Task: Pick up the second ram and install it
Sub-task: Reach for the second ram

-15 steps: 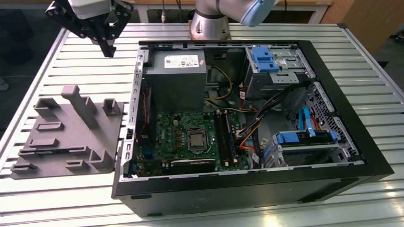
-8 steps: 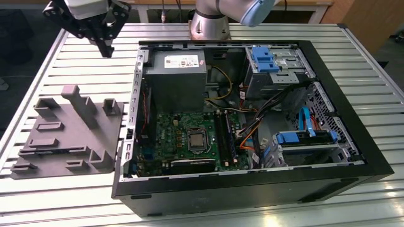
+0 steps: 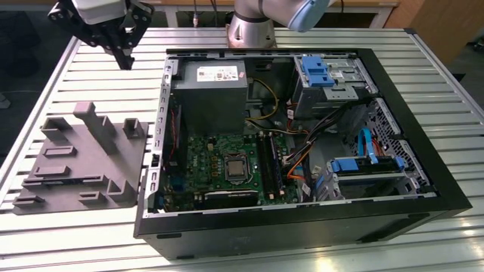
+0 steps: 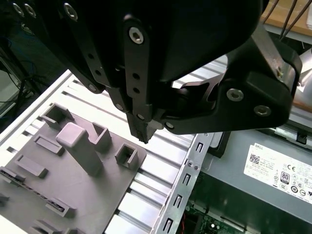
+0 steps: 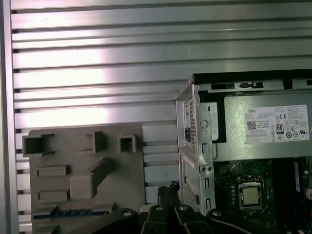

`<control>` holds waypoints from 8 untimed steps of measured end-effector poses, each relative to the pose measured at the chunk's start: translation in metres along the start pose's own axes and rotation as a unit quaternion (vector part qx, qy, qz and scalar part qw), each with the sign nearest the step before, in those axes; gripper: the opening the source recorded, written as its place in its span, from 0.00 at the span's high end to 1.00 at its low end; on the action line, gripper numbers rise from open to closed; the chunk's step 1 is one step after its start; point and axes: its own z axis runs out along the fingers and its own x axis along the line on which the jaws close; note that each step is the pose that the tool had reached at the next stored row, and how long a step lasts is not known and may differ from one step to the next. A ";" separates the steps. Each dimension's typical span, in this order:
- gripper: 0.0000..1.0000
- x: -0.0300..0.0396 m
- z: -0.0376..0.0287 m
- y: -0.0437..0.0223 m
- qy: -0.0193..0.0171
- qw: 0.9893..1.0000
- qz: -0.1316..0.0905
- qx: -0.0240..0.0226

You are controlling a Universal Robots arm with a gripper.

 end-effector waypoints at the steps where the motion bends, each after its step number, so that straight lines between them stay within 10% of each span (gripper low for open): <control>1: 0.89 0.0005 0.0000 -0.0004 0.000 1.000 0.000 0.000; 8: 0.89 0.0027 -0.0001 -0.0029 0.000 1.000 0.000 0.000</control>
